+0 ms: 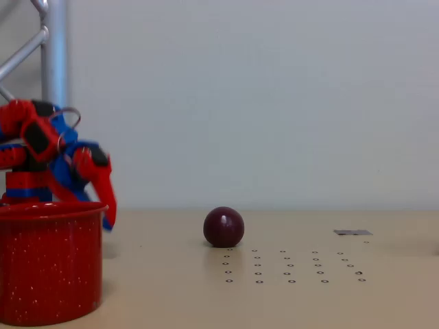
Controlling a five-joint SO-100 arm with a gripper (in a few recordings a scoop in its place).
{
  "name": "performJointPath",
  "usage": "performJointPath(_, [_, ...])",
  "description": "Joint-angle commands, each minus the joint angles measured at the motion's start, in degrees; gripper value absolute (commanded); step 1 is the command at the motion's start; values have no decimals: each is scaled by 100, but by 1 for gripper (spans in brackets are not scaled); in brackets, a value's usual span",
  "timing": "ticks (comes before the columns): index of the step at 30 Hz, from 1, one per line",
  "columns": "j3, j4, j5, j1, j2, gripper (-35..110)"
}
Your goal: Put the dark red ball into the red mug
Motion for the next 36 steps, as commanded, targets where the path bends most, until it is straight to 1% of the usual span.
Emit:
performJointPath(1, [-1099, -299, -422, -123, -870, -2])
performJointPath(4, [-2057, -202, -2206, -149, -1767, -2])
performJointPath(5, [-2329, -193, -2654, -167, -1969, -2])
performJointPath(6, [-2549, -220, -3067, -167, -2101, -2])
performJointPath(8, [-2874, -360, -3551, -158, -2206, -1])
performJointPath(11, [-3296, -396, -4034, -132, -2250, 2])
performJointPath(13, [-3656, -343, -4166, -132, -2505, 3])
performJointPath(15, [-4245, -97, -4289, -167, -3076, 6])
performJointPath(17, [-4843, 229, -4438, -246, -3621, 13])
performJointPath(22, [-5115, 220, -5036, -360, -4113, 16])
performJointPath(24, [-5300, 88, -4720, -272, -4526, 24])
performJointPath(26, [-5379, 88, -5133, -220, -4931, 26])
performJointPath(28, [-5221, -422, -5115, -220, -5256, 26])
performJointPath(30, [-5027, -993, -5563, -229, -5520, 26])
performJointPath(32, [-4746, -1837, -5774, -255, -5792, 27])
performJointPath(35, [-4491, -3217, -5695, -316, -6187, 38])
performJointPath(36, [-4491, -3533, -5766, -334, -6284, 42])
